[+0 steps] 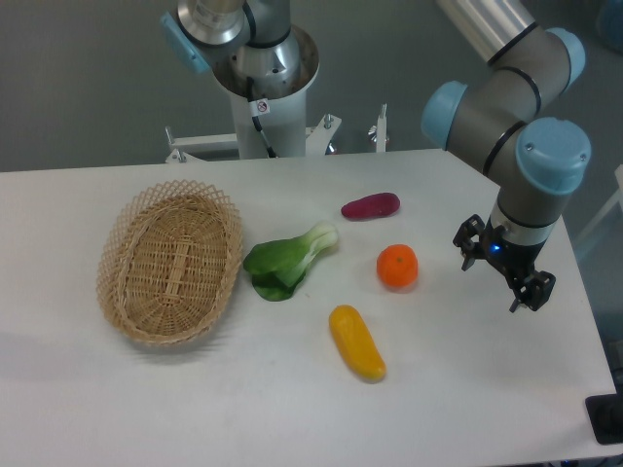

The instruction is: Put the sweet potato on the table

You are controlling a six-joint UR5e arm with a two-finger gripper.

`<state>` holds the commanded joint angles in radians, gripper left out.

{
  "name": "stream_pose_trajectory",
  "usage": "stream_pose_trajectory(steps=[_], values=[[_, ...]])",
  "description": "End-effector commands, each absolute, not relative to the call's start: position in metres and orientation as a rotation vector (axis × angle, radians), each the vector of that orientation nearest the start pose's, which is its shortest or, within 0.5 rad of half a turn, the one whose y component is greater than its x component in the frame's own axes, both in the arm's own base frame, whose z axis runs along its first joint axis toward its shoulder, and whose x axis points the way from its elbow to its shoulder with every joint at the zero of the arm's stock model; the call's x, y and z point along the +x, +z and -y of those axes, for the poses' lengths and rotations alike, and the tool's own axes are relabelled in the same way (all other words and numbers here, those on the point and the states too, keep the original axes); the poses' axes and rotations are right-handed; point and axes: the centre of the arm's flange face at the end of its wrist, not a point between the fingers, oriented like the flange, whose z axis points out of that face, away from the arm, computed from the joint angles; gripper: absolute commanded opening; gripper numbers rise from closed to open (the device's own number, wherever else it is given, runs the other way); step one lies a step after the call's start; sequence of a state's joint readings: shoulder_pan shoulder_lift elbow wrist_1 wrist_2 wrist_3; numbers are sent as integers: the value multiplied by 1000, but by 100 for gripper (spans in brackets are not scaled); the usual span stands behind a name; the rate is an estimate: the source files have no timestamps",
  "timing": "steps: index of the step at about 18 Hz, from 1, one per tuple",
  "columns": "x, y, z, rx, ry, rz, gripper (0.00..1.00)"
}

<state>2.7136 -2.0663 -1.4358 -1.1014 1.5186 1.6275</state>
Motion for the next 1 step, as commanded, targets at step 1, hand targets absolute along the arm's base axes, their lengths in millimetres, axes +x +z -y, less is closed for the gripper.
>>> stream_pose_trajectory(steps=[1], values=[[-560, 310, -408, -2977, 147, -738, 100]])
